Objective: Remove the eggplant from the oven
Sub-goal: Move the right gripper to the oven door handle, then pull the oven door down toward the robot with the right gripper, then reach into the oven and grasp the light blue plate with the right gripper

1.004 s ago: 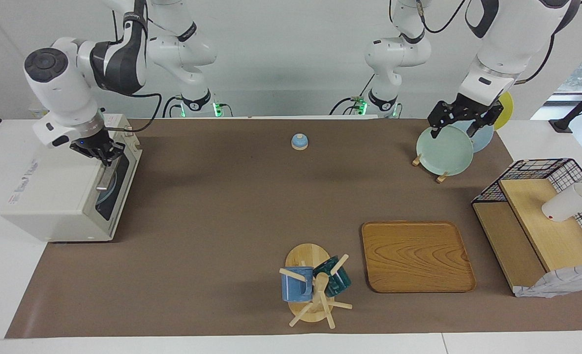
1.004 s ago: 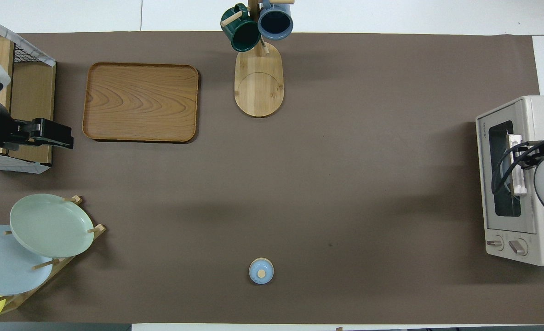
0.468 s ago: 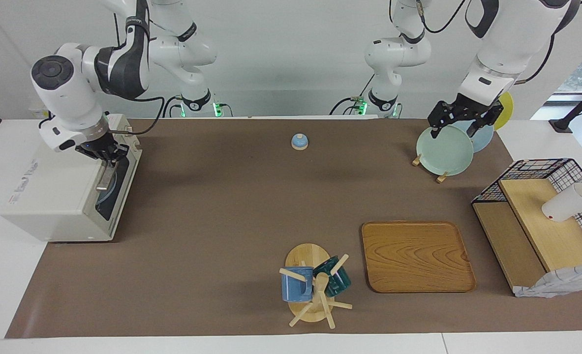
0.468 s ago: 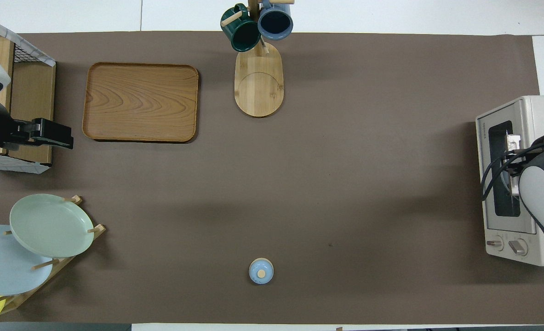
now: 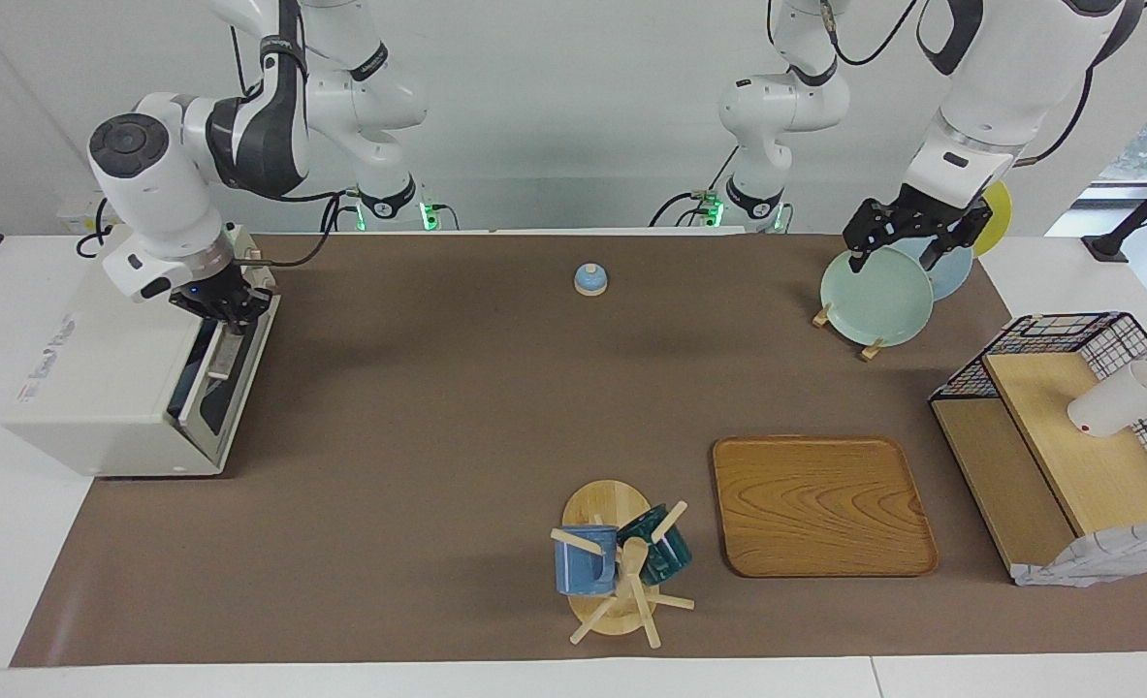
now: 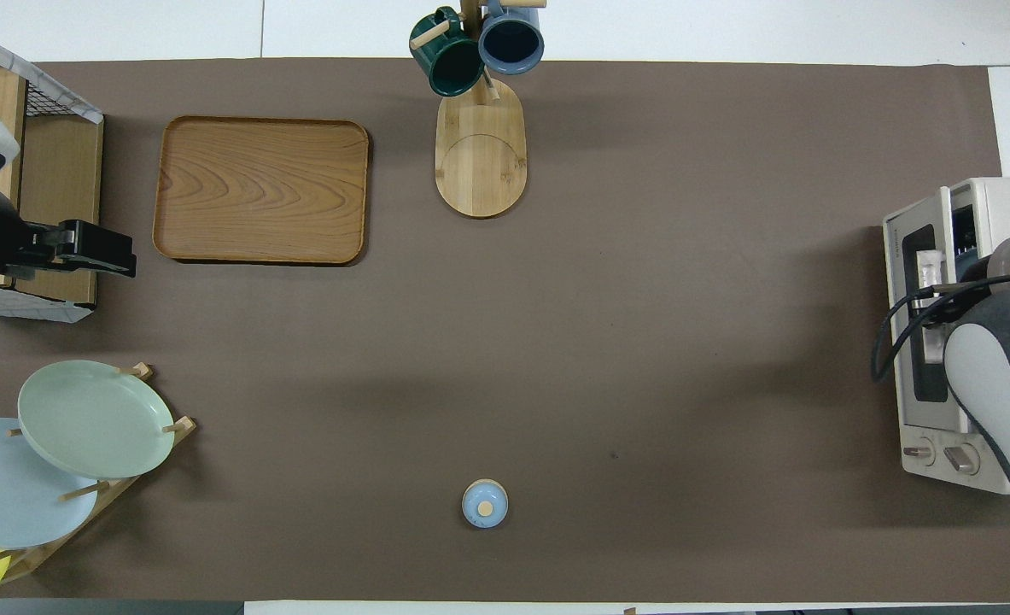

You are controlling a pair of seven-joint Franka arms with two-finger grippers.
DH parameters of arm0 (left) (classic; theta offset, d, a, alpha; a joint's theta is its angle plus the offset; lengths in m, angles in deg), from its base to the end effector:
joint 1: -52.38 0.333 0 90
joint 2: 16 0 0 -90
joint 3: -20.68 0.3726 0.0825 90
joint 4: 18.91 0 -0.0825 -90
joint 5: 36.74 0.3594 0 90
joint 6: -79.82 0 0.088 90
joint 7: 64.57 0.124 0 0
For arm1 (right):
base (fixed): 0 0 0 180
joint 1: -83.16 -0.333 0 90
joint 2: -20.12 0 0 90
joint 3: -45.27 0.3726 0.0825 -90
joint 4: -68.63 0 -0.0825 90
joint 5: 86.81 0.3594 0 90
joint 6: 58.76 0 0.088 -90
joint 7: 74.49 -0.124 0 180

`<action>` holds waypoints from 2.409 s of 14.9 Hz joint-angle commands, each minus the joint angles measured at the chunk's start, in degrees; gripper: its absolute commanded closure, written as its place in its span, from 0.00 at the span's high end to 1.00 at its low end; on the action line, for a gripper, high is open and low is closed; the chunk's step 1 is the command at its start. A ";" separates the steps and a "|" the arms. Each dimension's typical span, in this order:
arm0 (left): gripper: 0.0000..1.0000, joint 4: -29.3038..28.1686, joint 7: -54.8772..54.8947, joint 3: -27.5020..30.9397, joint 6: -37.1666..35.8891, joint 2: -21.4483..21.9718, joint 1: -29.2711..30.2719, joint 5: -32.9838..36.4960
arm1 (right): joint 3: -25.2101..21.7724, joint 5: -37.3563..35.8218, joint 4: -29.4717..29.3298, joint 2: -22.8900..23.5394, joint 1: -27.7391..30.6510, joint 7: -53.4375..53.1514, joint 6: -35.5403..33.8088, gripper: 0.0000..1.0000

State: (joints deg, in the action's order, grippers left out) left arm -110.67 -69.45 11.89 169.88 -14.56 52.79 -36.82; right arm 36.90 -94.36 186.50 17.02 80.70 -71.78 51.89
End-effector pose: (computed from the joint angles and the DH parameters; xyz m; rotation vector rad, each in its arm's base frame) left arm 0.5147 -0.0773 0.6635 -3.1371 0.0958 0.0071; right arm 0.4985 -0.0641 0.5041 3.0312 -0.0066 -0.1222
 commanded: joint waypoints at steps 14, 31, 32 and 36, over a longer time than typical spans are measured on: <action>1.00 -0.53 0.92 0.01 0.02 0.59 0.73 -0.80 | -0.07 6.58 7.82 9.94 -2.19 -0.52 21.88 0.00; 1.00 -0.62 0.57 0.01 -0.07 0.59 1.79 -0.80 | 1.07 12.91 3.61 11.53 -8.60 -7.62 15.22 0.00; 1.00 -0.62 0.57 0.01 -0.06 0.59 1.79 -0.80 | 1.07 12.91 2.73 11.18 -8.96 -8.07 13.81 0.00; 1.00 -0.62 0.49 0.01 -0.06 0.59 1.79 -0.80 | 0.46 10.12 -0.17 10.13 -8.18 -9.22 10.73 0.43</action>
State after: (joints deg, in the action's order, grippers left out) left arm -110.67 -69.42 12.04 169.87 -14.57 53.84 -36.82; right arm 37.98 -82.93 187.65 28.00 71.53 -80.33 64.71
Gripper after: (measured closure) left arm 0.000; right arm 0.841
